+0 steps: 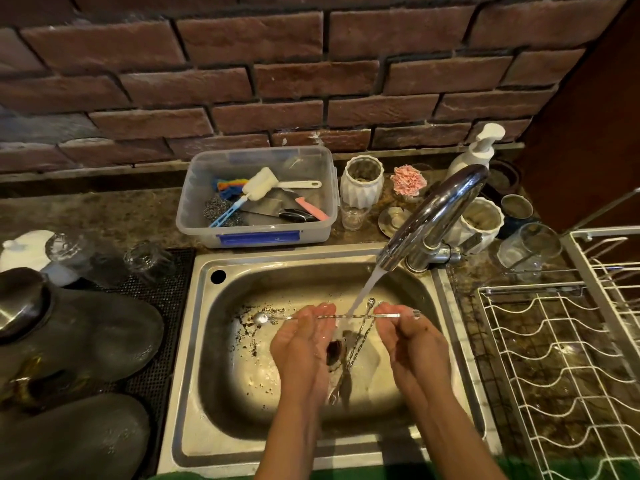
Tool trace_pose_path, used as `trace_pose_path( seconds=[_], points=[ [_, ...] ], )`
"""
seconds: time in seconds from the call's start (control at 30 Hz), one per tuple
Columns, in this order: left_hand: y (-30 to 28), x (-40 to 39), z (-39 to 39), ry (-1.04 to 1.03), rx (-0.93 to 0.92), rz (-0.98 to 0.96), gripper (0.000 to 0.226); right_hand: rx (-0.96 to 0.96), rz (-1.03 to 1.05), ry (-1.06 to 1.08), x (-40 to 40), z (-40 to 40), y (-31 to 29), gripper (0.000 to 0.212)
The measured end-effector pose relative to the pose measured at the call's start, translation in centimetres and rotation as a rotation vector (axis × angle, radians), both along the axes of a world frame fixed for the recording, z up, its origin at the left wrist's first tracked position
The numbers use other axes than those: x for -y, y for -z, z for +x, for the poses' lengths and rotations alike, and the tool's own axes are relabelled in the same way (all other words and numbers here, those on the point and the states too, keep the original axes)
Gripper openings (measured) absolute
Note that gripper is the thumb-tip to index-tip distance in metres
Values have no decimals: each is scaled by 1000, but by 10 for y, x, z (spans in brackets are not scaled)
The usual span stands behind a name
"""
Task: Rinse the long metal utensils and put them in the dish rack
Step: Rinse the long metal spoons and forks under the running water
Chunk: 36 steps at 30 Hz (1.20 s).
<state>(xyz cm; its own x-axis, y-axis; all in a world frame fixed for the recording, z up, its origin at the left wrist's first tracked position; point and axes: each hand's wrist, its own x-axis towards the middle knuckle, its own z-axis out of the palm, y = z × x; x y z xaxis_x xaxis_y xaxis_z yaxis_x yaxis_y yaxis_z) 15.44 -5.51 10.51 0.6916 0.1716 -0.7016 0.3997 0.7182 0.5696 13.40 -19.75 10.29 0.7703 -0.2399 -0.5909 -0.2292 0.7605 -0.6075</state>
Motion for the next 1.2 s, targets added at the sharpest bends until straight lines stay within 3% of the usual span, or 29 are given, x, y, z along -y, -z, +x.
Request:
trace_pose_path(
  seconds=[0.1,0.27,0.43,0.6,0.73,0.87,1.07,1.2],
  points=[
    [-1,8,-9,66,-24,20,14,-70,11,-33,-23,3,2,19],
    [7,-43,-2,-91,-37,53,28,-106,13,56,-7,10,3,24],
    [7,-17,-16,-50,-84,34,25,-184,-76,-115,-63,10,4,16],
    [13,-87,-9,-192,-15,62,23,-146,-38,63,-25,19,2,22],
    [17,-78,-13,-195,-57,101,23,-180,-62,-4,-32,19,9,20],
    [14,-75,-11,-173,-26,188,20,-184,-381,-121,-19,14,18,16],
    [12,-17,-11,149,112,443,13,-296,-487,-288,-8,-5,46,27],
    [22,15,-10,431,203,539,30,-481,-511,-386,2,-18,64,34]
  ],
)
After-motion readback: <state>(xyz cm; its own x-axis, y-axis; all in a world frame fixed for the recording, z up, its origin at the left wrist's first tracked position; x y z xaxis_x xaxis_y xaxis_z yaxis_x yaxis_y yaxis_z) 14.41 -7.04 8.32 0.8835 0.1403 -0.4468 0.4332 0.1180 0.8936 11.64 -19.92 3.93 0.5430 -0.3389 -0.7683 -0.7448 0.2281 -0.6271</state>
